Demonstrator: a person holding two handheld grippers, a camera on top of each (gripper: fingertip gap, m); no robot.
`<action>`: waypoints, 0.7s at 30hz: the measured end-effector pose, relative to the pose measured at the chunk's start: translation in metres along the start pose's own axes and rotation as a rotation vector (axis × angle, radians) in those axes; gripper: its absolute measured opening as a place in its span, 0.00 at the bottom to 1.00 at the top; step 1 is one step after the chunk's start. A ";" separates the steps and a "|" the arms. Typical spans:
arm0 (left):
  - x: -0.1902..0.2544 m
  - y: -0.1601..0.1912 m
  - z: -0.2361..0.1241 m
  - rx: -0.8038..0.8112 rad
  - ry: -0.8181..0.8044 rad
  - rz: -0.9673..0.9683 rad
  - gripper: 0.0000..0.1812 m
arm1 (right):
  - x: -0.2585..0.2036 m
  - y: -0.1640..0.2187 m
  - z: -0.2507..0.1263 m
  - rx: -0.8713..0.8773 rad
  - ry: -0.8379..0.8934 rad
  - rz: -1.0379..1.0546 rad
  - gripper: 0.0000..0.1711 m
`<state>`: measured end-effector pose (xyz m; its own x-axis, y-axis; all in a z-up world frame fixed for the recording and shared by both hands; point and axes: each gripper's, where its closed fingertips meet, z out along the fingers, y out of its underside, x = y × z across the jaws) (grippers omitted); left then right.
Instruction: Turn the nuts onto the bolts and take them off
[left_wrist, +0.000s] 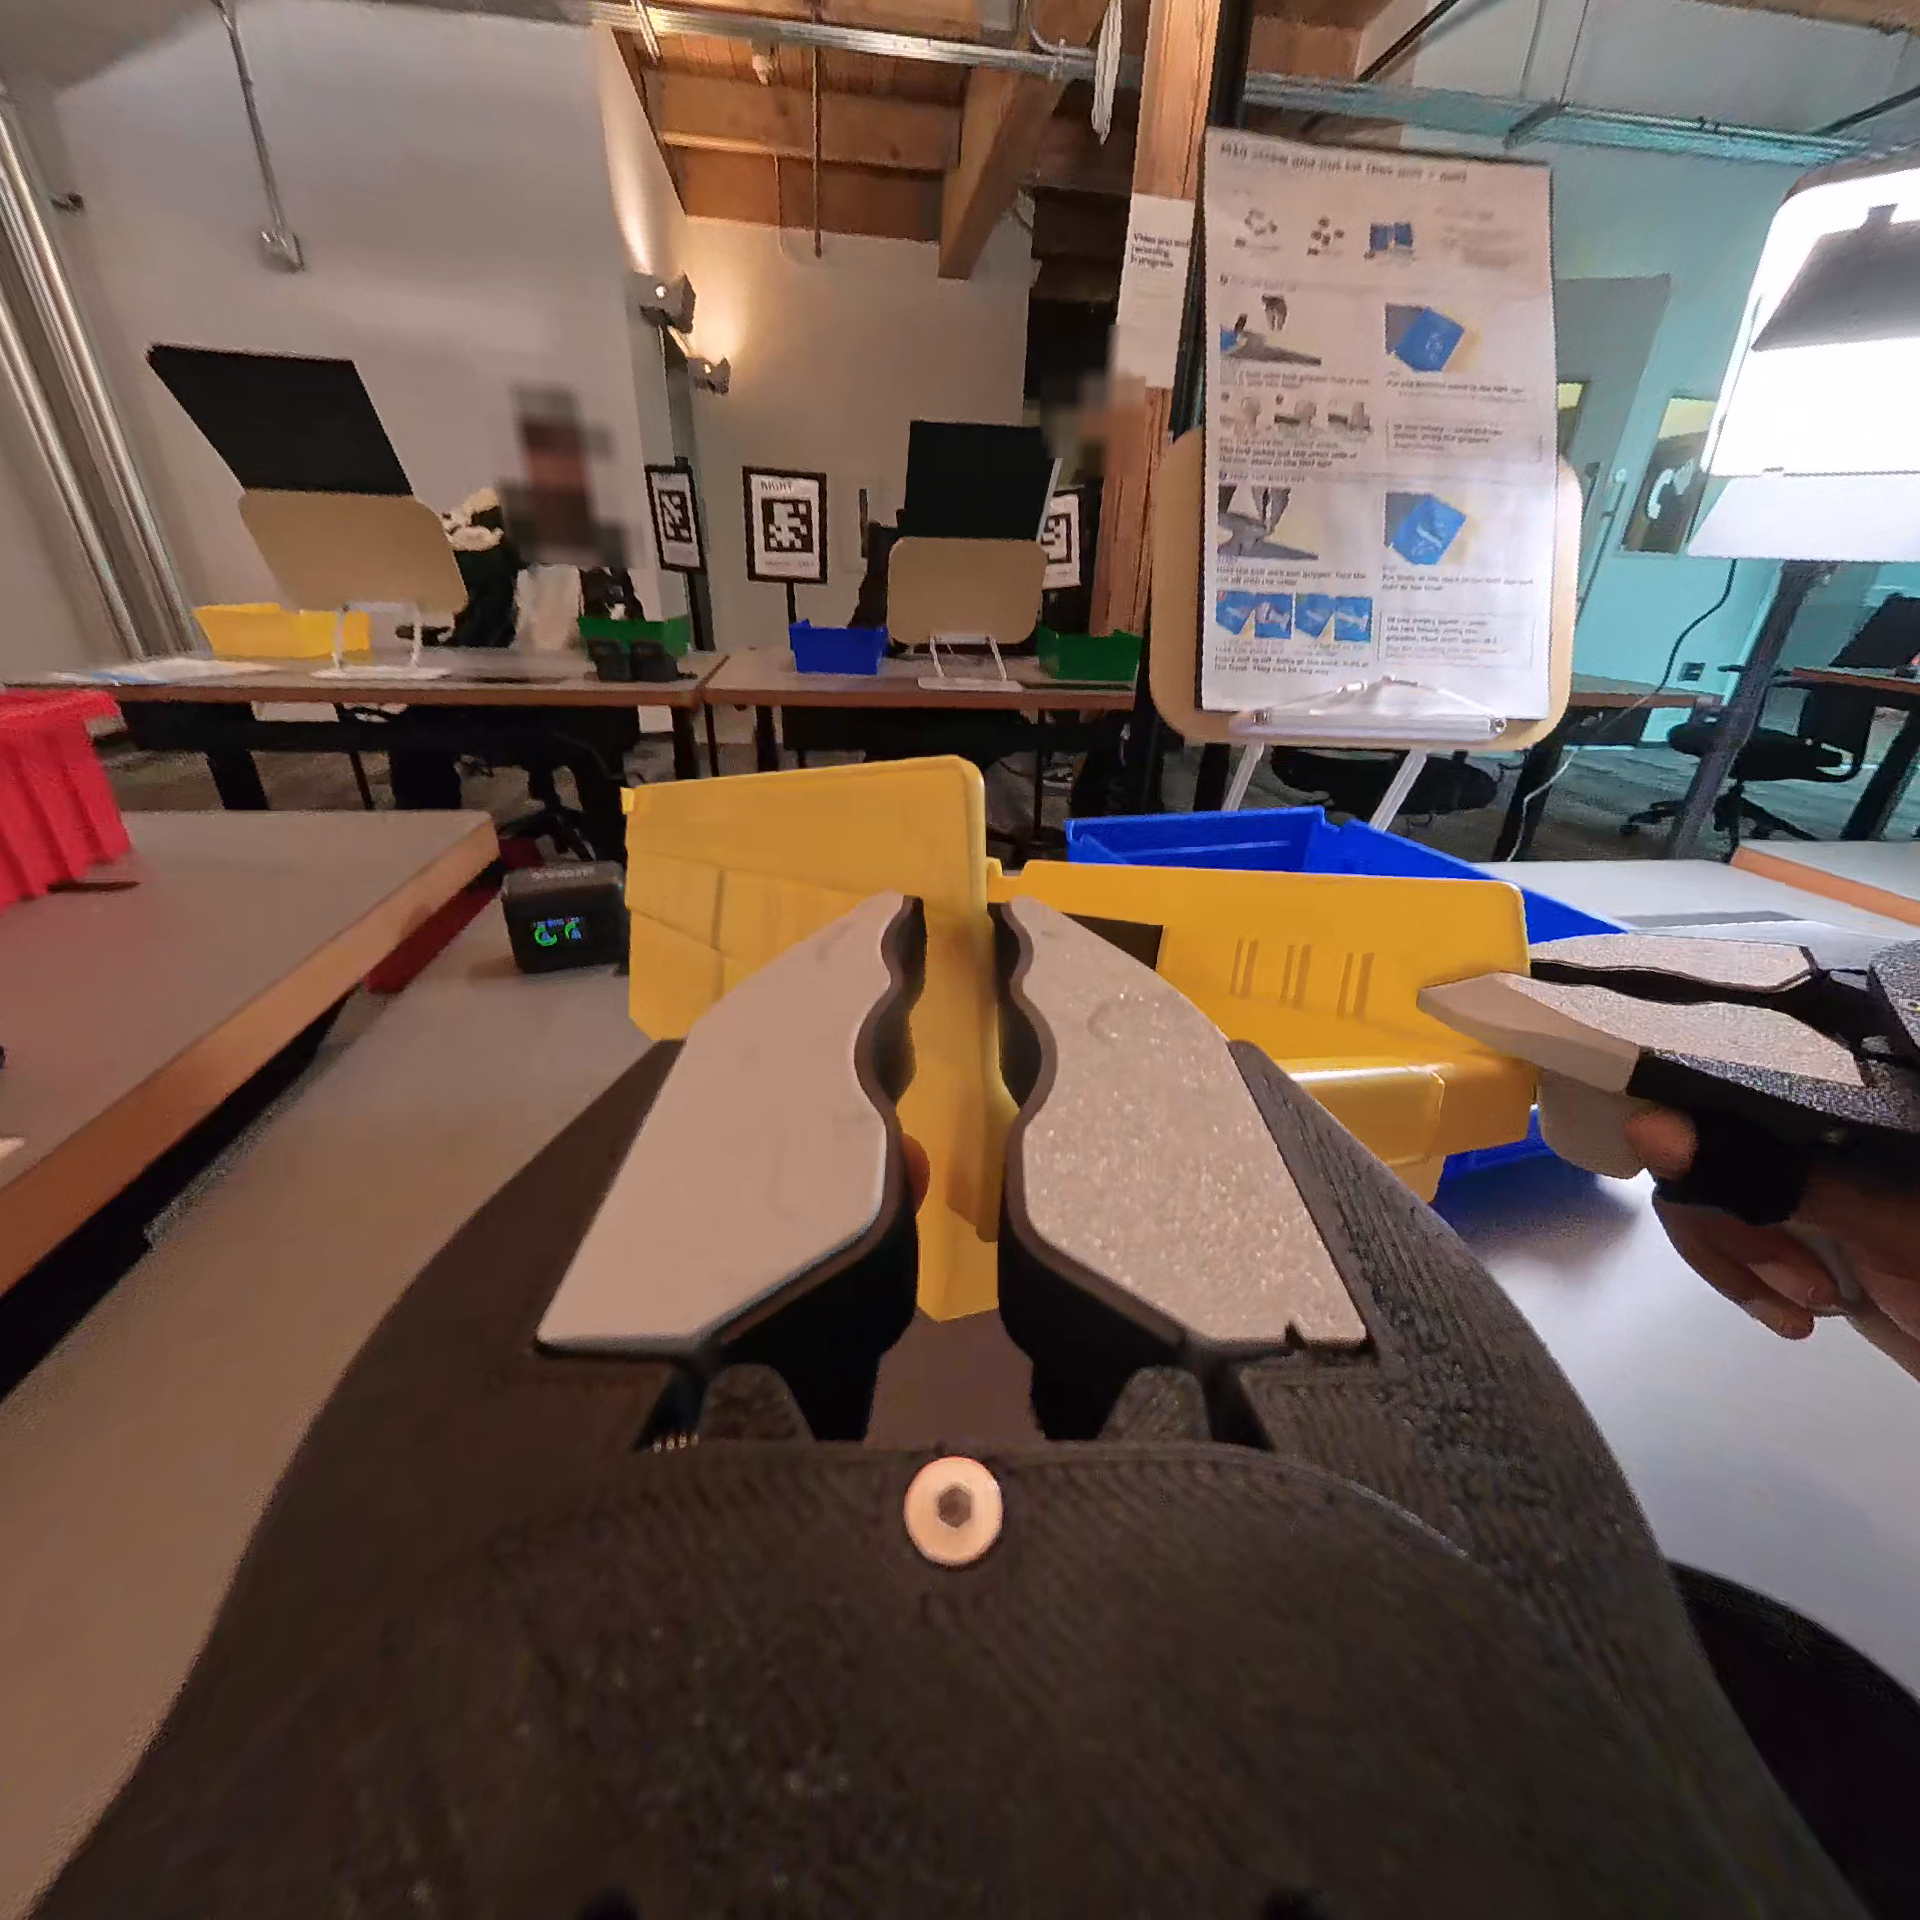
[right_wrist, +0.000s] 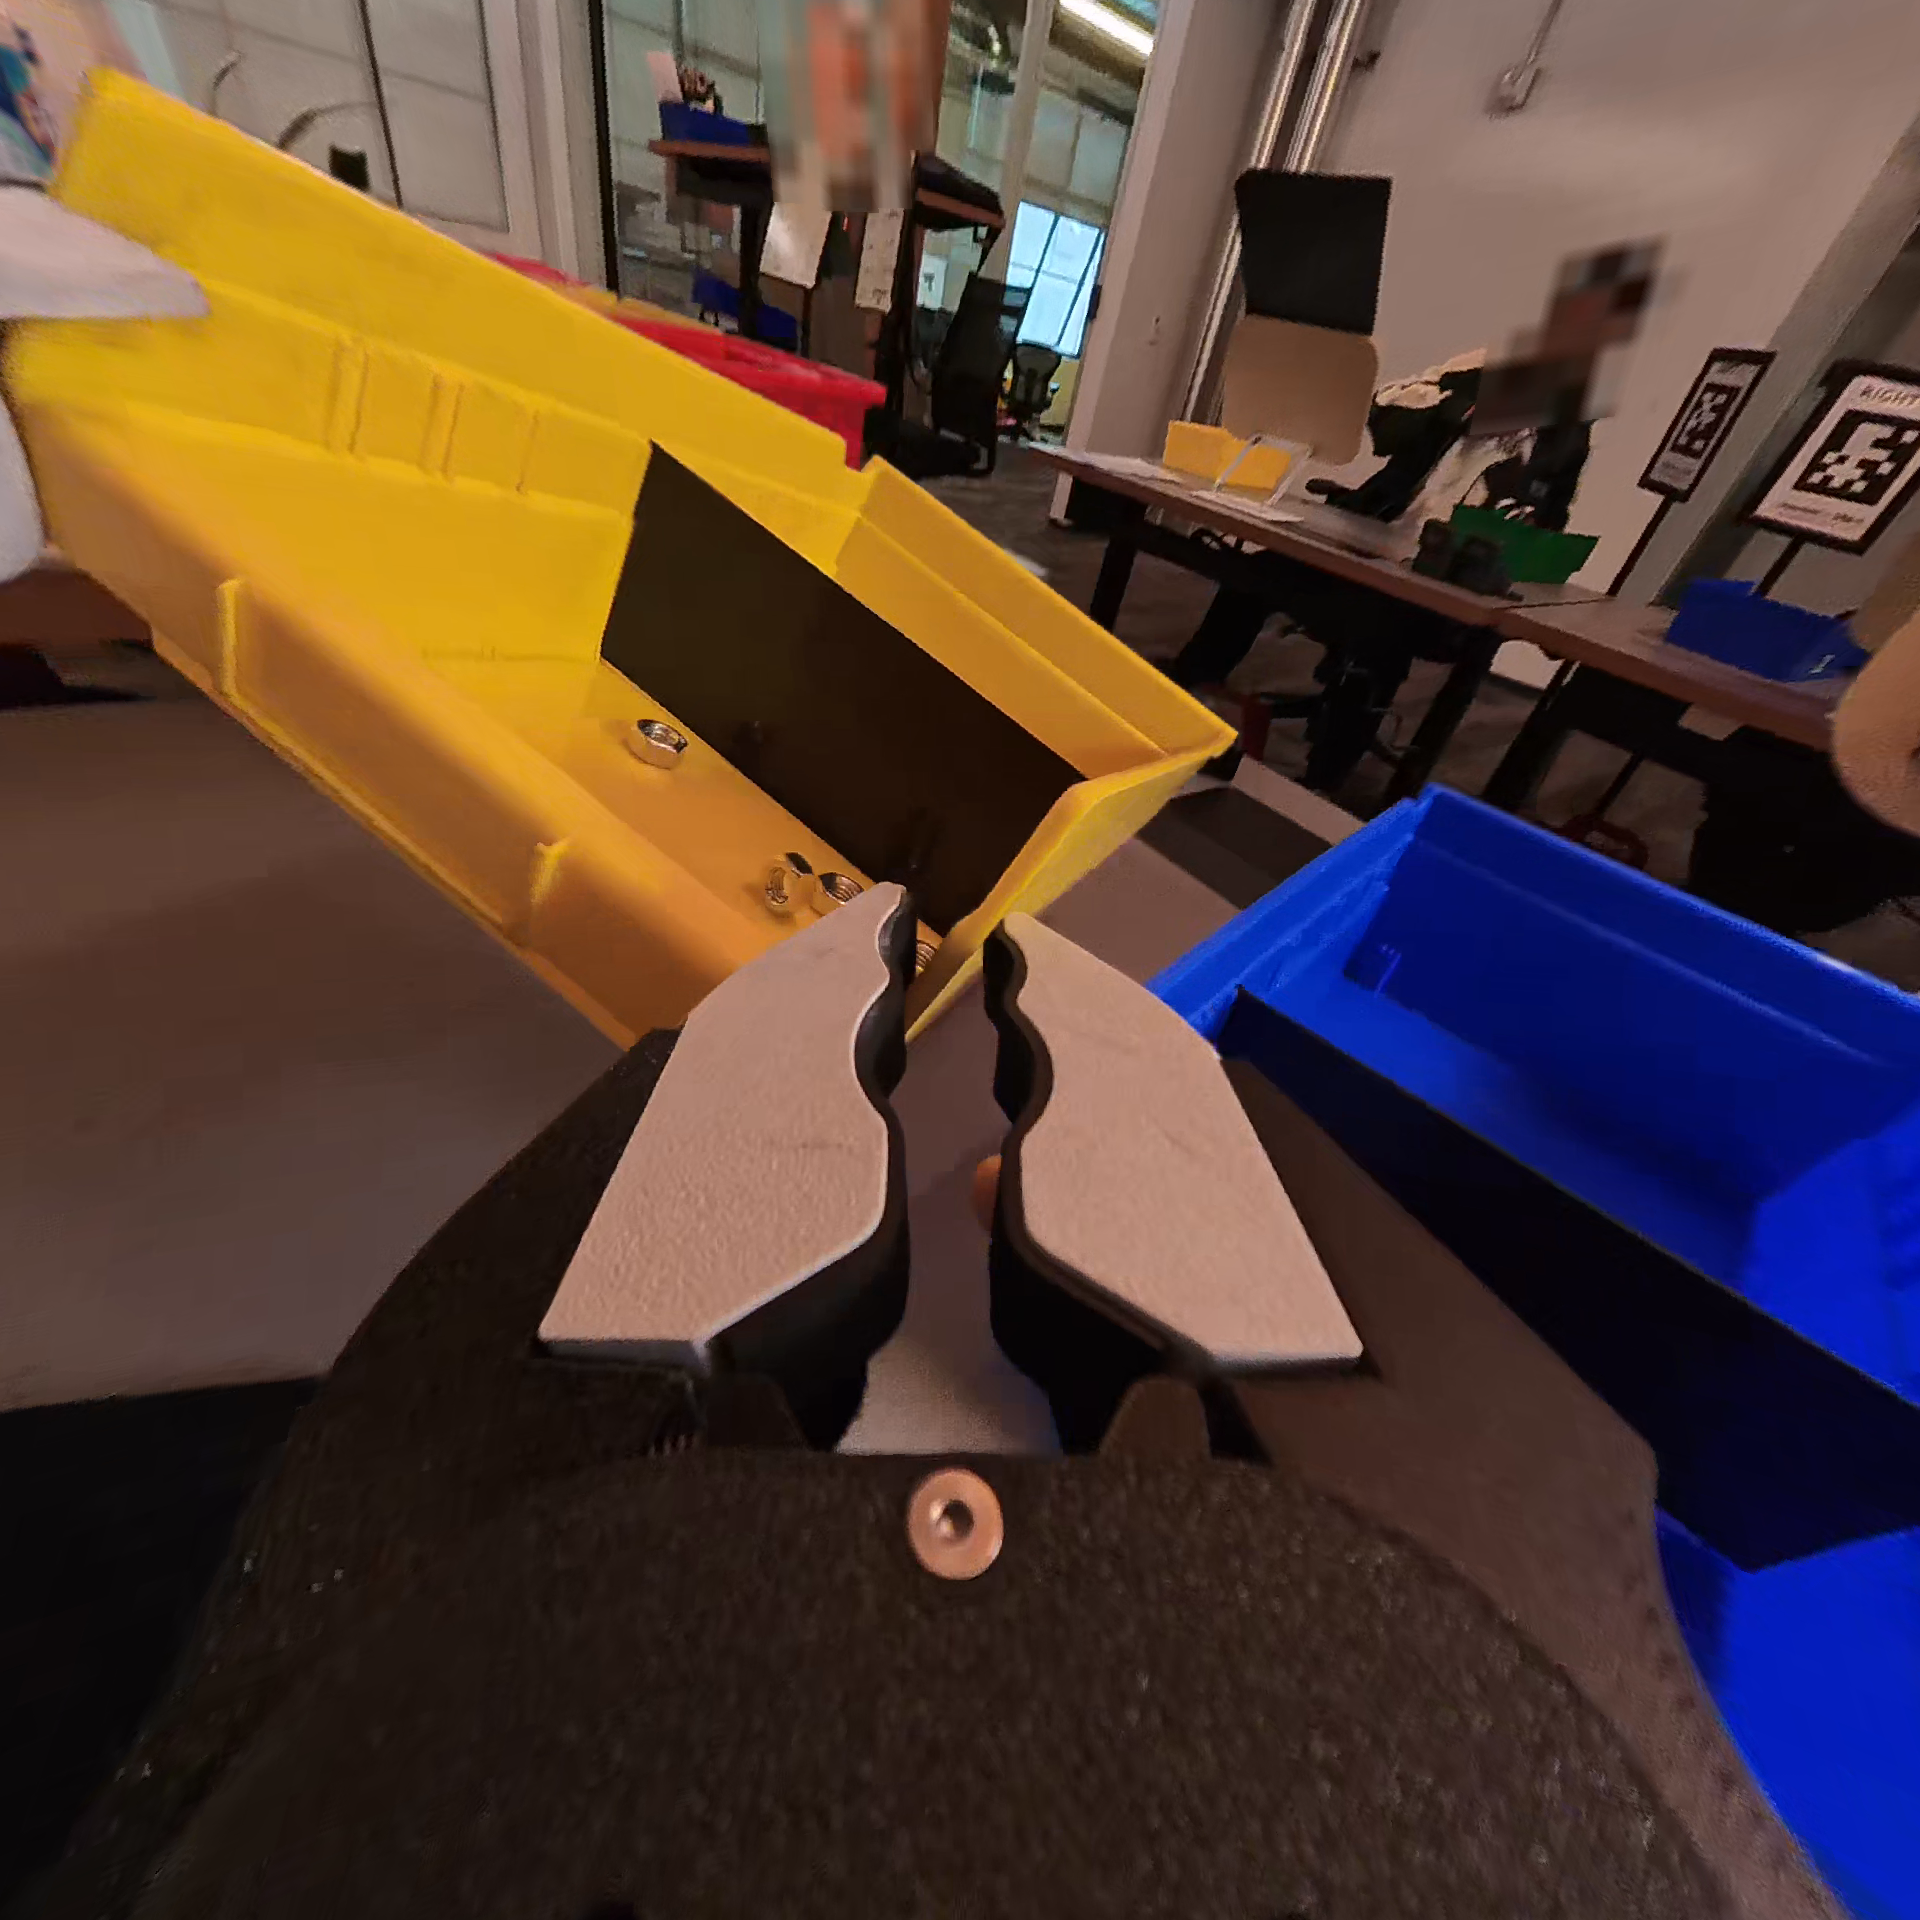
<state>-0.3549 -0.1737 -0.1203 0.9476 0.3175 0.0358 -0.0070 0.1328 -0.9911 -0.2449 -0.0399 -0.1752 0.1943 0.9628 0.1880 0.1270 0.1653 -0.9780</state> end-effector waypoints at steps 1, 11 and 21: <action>-0.003 0.009 0.002 -0.010 0.007 -0.007 0.07 | -0.003 0.010 0.002 -0.019 -0.006 -0.013 0.07; -0.013 0.070 0.015 -0.134 0.060 -0.034 0.07 | -0.001 0.058 0.012 -0.165 -0.077 -0.088 0.11; -0.007 0.050 0.016 -0.276 0.058 0.193 0.15 | 0.069 0.081 -0.039 -0.490 -0.234 -0.230 0.28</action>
<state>-0.3672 -0.1541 -0.1682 0.9537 0.2574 -0.1553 -0.1089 -0.1859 -0.9765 -0.1836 0.0315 -0.2382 -0.1038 0.9447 0.3112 0.5858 0.3109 -0.7484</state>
